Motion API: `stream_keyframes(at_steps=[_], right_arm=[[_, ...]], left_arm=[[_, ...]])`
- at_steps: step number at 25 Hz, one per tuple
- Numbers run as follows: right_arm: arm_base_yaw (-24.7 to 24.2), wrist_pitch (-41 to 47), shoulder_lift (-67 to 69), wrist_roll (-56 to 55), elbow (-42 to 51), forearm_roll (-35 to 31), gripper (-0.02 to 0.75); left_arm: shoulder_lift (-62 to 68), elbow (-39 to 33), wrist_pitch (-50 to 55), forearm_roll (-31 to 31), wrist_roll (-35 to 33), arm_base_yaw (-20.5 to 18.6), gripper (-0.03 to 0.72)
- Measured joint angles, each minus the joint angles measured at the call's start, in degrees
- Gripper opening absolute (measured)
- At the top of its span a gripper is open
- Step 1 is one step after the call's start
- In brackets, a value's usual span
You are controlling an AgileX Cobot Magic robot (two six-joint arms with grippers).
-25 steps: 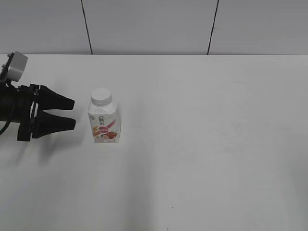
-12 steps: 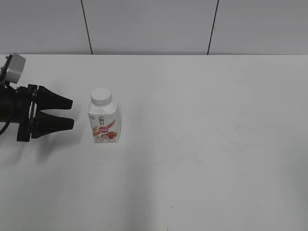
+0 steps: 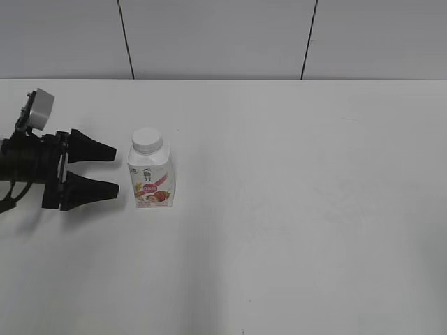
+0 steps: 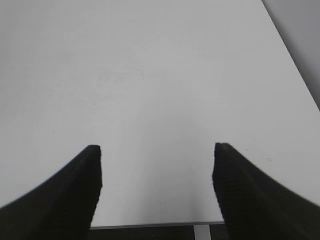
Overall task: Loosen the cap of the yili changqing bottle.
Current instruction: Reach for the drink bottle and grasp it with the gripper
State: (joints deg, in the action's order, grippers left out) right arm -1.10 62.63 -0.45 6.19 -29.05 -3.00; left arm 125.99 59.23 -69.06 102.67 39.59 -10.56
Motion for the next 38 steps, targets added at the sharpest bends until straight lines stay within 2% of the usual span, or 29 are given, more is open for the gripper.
stream_keyframes(at_steps=[9,18,27,34,36,38], right_arm=[[0.0,0.0,0.0,0.0,0.0,0.0,0.546],[0.0,0.0,0.0,0.0,0.0,0.0,0.546],[0.0,0.0,0.0,0.0,0.0,0.0,0.546],[0.0,0.0,0.0,0.0,0.0,0.0,0.546],[0.0,0.0,0.0,0.0,0.0,0.0,0.546],[0.0,0.0,0.0,0.0,0.0,0.0,0.546]], left_arm=[[5.1,4.54,-0.03,-0.83,0.0,5.11,0.662],[6.37,5.12,0.04,-4.84,-1.7,9.01,0.636],[7.66,5.12,-0.02,-7.36,-2.9,11.42,0.598],[7.73,5.12,-0.02,-7.91,-3.62,11.81,0.584],[7.73,5.12,-0.02,-7.91,-3.69,11.81,0.559],[7.73,5.12,-0.02,-7.91,-3.69,11.81,0.503]])
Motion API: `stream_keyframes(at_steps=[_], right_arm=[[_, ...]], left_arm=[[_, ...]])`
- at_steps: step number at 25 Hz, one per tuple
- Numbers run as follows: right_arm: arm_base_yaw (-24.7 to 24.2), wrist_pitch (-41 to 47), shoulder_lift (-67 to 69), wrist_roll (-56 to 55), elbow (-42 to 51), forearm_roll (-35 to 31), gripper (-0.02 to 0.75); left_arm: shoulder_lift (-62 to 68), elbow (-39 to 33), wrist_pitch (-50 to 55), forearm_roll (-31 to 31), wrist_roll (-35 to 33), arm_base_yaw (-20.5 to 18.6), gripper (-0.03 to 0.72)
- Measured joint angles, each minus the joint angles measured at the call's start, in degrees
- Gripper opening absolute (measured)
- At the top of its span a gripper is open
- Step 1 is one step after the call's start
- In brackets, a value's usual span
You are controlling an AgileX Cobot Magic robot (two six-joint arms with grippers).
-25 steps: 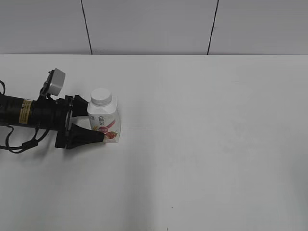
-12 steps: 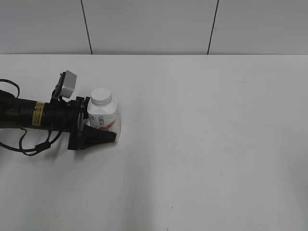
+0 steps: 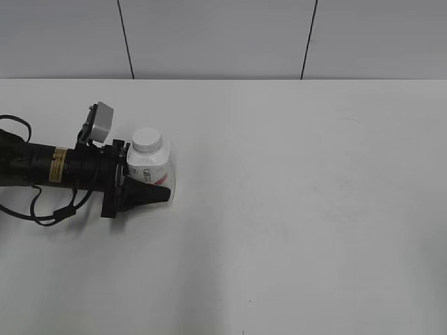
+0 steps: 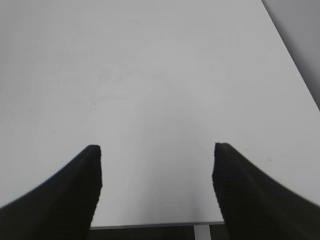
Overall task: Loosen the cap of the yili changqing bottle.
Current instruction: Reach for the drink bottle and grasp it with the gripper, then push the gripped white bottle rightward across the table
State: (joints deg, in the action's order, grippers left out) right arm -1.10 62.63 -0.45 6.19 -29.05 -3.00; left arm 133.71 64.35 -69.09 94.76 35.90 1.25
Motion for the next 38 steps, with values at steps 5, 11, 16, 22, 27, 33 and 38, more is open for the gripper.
stream_keyframes(at_steps=[5,11,16,22,27,33,38], right_arm=[[0.0,0.0,0.0,0.0,0.0,0.0,0.546],[0.0,0.0,0.0,0.0,0.0,0.0,0.546],[0.0,0.0,0.0,0.0,0.0,0.0,0.546],[0.0,0.0,0.0,0.0,0.0,0.0,0.546],[0.0,0.0,0.0,0.0,0.0,0.0,0.546],[0.0,0.0,0.0,0.0,0.0,0.0,0.546],[0.0,0.0,0.0,0.0,0.0,0.0,0.546]], left_arm=[[0.0,0.0,0.05,0.0,-0.23,0.0,0.43],[-0.3,0.04,0.62,-0.21,0.29,1.58,0.43],[-1.39,0.04,1.67,-2.18,0.73,5.97,0.429],[-2.05,0.04,1.56,-10.18,0.86,10.91,0.429],[-2.05,0.04,1.52,-15.24,0.9,12.75,0.428],[-2.05,0.04,1.57,-16.22,0.9,13.01,0.428],[-2.05,0.04,1.57,-17.62,0.84,13.03,0.428]])
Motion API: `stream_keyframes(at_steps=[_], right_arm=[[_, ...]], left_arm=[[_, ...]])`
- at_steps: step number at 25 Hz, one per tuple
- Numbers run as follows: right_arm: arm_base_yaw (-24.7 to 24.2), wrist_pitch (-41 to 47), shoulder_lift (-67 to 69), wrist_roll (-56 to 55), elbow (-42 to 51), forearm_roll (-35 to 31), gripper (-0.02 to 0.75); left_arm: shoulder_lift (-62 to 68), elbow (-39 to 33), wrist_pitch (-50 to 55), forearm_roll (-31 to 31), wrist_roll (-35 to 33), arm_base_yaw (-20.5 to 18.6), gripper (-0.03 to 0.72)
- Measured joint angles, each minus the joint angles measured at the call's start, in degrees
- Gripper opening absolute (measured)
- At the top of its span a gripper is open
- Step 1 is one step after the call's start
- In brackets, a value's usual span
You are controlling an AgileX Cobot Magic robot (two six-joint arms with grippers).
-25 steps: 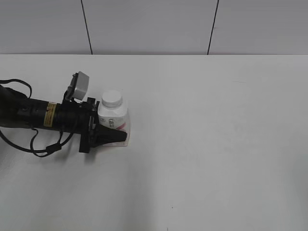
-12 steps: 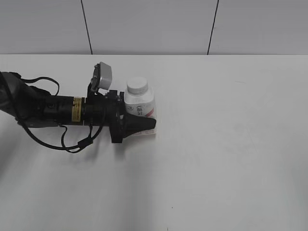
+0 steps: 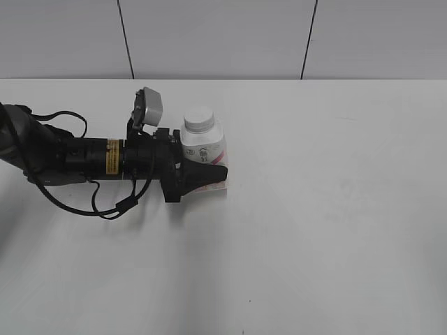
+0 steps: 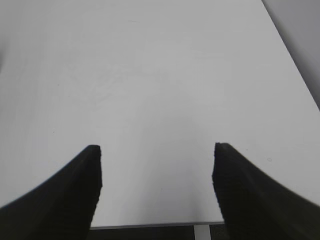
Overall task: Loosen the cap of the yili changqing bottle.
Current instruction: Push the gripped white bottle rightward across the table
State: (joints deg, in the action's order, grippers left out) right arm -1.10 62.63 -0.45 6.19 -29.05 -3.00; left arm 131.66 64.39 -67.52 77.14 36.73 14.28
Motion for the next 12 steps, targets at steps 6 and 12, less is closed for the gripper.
stream_keyframes(at_steps=[6,12], right_arm=[[0.0,0.0,0.0,0.0,0.0,0.0,0.546],[0.0,0.0,0.0,0.0,0.0,0.0,0.546]], left_arm=[[0.39,0.0,0.11,-1.81,-0.74,1.85,0.428],[0.62,0.0,2.42,-6.27,-2.78,5.74,0.427]])
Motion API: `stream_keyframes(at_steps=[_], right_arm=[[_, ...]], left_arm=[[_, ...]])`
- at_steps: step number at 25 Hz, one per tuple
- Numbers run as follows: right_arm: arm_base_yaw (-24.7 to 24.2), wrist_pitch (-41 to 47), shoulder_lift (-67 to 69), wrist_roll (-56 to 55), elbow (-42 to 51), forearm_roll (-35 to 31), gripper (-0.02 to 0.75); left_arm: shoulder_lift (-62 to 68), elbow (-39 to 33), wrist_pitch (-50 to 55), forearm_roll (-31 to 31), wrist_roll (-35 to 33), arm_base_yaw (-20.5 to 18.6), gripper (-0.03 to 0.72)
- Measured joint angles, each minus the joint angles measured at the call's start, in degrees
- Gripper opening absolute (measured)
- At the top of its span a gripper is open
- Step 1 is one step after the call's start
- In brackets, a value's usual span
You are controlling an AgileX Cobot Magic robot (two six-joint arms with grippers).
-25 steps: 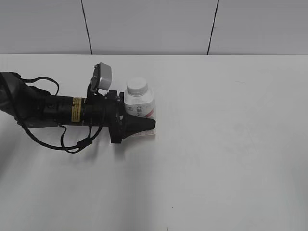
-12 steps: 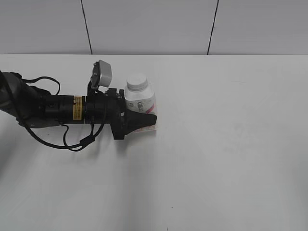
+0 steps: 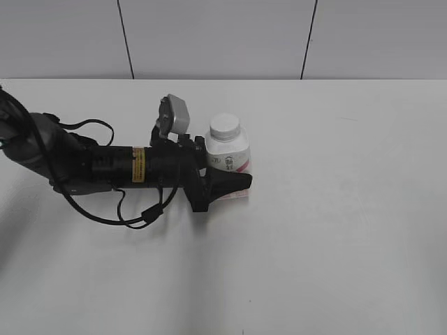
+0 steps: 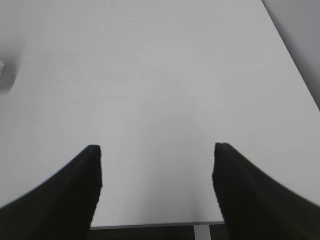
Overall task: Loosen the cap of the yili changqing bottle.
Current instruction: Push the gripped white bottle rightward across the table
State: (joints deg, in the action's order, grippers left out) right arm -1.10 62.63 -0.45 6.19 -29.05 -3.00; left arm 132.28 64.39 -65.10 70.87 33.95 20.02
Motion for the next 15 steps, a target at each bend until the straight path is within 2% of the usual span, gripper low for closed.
stream_keyframes(at_steps=[5,15], right_arm=[[0.0,0.0,0.0,0.0,0.0,0.0,0.546],[0.0,0.0,0.0,0.0,0.0,0.0,0.546]], left_arm=[[1.43,0.0,0.86,-3.64,-1.45,0.64,0.427],[4.58,-0.05,0.06,-4.88,-4.8,1.02,0.427]])
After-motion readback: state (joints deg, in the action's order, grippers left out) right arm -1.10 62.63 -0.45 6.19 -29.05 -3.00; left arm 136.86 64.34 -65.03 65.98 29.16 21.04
